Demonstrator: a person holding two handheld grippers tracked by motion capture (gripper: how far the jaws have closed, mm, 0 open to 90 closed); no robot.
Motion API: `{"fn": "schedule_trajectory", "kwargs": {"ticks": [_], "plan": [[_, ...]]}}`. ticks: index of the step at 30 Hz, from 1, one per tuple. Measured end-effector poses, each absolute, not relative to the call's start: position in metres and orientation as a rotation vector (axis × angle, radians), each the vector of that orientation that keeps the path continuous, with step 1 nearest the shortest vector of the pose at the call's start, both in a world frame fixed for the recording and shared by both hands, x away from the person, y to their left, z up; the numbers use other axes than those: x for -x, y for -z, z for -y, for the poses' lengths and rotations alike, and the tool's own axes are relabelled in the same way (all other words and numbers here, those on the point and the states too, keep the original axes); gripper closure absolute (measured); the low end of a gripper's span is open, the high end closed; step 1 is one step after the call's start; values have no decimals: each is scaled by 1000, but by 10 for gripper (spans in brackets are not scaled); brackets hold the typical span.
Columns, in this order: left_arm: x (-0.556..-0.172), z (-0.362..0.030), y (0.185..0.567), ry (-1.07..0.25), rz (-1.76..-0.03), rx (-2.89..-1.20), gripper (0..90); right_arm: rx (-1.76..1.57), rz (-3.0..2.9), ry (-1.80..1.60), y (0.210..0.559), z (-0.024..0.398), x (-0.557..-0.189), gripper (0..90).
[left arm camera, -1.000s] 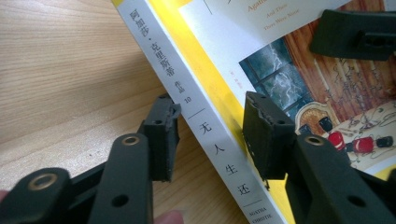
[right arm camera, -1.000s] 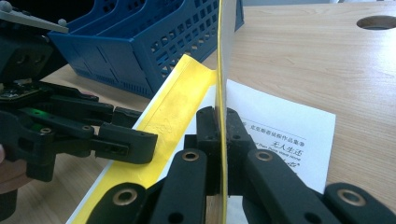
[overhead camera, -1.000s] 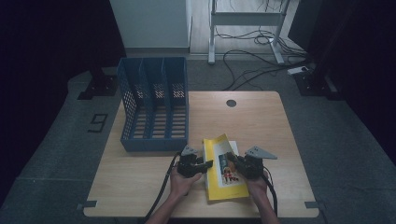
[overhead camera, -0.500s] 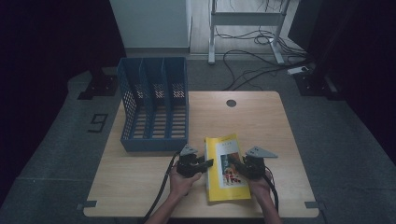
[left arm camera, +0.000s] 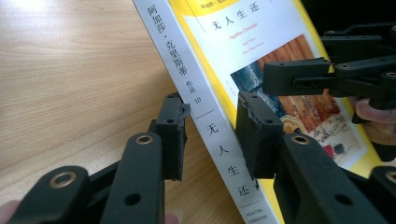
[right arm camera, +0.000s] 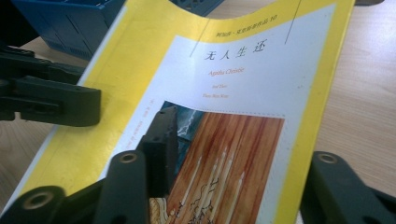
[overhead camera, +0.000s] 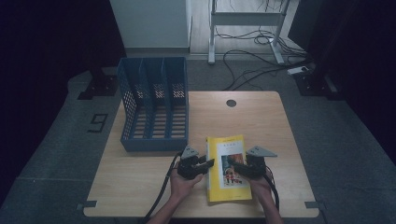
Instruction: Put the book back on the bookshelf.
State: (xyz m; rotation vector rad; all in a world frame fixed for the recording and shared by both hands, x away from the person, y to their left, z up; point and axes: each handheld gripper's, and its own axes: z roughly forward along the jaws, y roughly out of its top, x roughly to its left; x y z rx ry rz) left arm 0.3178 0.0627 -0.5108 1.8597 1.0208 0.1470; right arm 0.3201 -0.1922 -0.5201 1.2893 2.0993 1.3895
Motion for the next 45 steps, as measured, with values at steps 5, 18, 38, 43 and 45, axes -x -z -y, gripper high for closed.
{"fn": "schedule_trajectory", "kwargs": {"ticks": [5, 18, 38, 43, 45], "plan": [[-317, -64, 510, -134, -1020, -1849, 641, -1318, -2090, -1386, 521, 194, -321, 428], [-318, -66, 509, -102, -1004, -1844, 653, -1474, -2058, -1333, 529, 199, -330, 263], [-315, -66, 504, -98, -977, -1842, 660, -1560, -2077, -1416, 536, 201, -337, 232], [-314, -65, 501, -85, -967, -1834, 666, -1590, -2067, -1450, 537, 202, -339, 195], [-312, -65, 499, -89, -958, -1829, 669, -1592, -2054, -1465, 536, 201, -338, 167]]}}
